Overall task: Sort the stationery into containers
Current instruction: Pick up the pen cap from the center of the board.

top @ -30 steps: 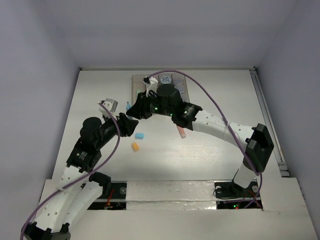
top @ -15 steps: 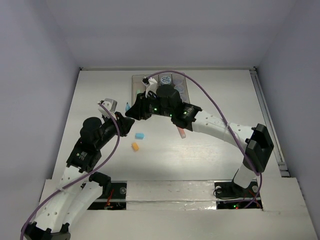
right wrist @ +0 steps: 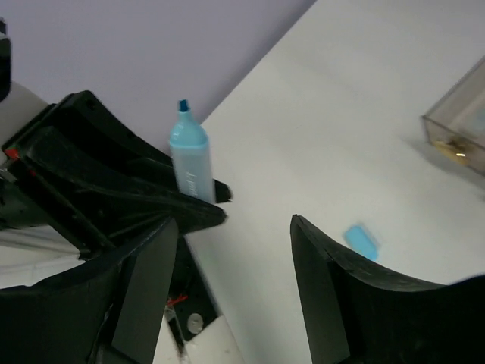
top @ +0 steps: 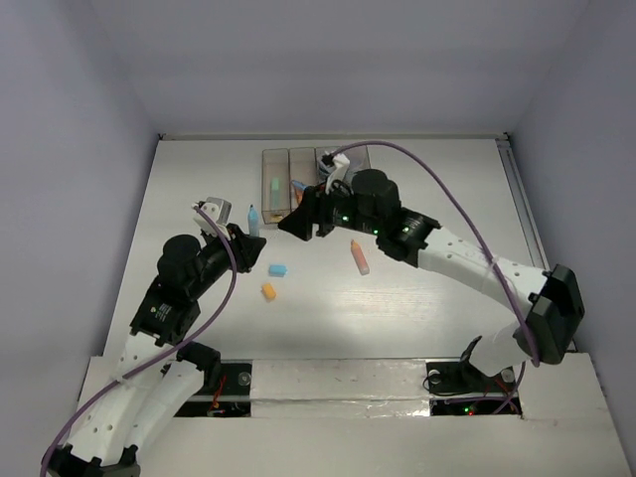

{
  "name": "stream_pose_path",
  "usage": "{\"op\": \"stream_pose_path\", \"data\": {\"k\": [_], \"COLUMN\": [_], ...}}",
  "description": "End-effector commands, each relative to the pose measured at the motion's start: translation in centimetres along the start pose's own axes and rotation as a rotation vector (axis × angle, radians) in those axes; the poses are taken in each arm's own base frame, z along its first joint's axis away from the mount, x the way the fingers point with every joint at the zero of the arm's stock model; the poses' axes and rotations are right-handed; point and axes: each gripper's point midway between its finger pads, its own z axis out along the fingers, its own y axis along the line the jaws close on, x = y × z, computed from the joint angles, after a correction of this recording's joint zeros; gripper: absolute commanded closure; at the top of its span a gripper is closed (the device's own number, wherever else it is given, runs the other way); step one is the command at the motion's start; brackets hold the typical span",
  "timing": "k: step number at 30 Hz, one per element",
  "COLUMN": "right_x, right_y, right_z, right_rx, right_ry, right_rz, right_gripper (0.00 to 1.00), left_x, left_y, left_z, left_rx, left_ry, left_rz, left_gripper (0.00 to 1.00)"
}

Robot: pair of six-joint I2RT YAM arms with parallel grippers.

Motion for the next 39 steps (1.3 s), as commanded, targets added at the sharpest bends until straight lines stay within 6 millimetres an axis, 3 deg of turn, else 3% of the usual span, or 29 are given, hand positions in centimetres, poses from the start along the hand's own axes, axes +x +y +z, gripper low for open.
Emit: {"op": "stream_pose_path", "data": {"k": [1,3,4,5,6,9,12,14,16,18,20,21,22,25,26,29,31,39], "right_x": [-1.2,0.6,2.7,3.6,4.9,7.6,8.6,8.6,10.4,11.2,12.3,11.6,13.4,13.8,15.2,16.2,17.1,17.2], "right_y": [-1.8,-2.4,-3.7,-4.4,-5.2,-7.1,-8.2,-8.6,-10.0,-11.1,-11.5,-11.4,-11.9,-12.0,-12.7,-14.4,-14.2,-15.1], "right_z": [-2.6,-2.8,-2.3,-2.0,-1.7,-0.1,1.3,2.0,2.9,4.1,4.8,5.4,5.9,7.2,7.8,8.7,9.1,10.2], "right_rx": [0.006,-0.041,-0.039,-0.044,-0.039,-0.053,-0.064,-0.053,-0.031,-0.026,-0.030,-0.029,-0.021,0.020,0.045,0.112,0.122,0.158], "right_ry": [-0.025,0.042,0.104,0.137,0.190,0.283,0.315,0.344,0.409,0.451,0.495,0.488,0.543,0.575,0.611,0.669,0.696,0.696], "right_rz": [-0.096,-0.122,-0.140,-0.148,-0.154,-0.193,-0.236,-0.282,-0.305,-0.312,-0.324,-0.336,-0.328,-0.389,-0.420,-0.481,-0.510,-0.548], "right_gripper": [0.35,0.42,0.54,0.62,0.79,0.83,0.77,0.59,0.41,0.35,0.33,0.32,0.31,0.30,0.30,0.28,0.28,0.27], "left_x": [-2.2,-2.5,-2.7,-2.9,-3.2,-3.8,-5.2,-6.1,-6.2,-6.4,-6.5,-6.7,-6.7,-6.8,-6.7,-6.8,-6.9,-7.0], "left_y": [-0.2,-0.2,-0.2,0.0,0.0,0.4,0.8,1.0,1.0,1.2,1.0,1.1,1.0,0.8,0.8,0.6,0.6,0.5], "left_z": [-0.3,-0.4,-0.5,-0.6,-0.7,-1.0,-2.0,-2.7,-2.9,-3.1,-3.2,-3.3,-3.4,-3.5,-3.5,-3.6,-3.8,-4.0], "left_rx": [-0.004,-0.004,-0.009,-0.018,-0.021,-0.053,-0.090,-0.108,-0.109,-0.116,-0.109,-0.114,-0.108,-0.094,-0.091,-0.085,-0.087,-0.080], "left_ry": [-0.076,-0.083,-0.087,-0.096,-0.104,-0.127,-0.195,-0.235,-0.247,-0.255,-0.259,-0.267,-0.272,-0.278,-0.274,-0.278,-0.284,-0.289], "left_rz": [0.024,0.029,0.031,0.032,0.036,0.034,0.033,0.034,0.035,0.038,0.040,0.042,0.043,0.045,0.045,0.046,0.045,0.048], "left_gripper": [1.00,1.00,1.00,1.00,1.00,1.00,1.00,1.00,1.00,1.00,1.00,1.00,1.00,1.00,1.00,1.00,1.00,1.00]}}
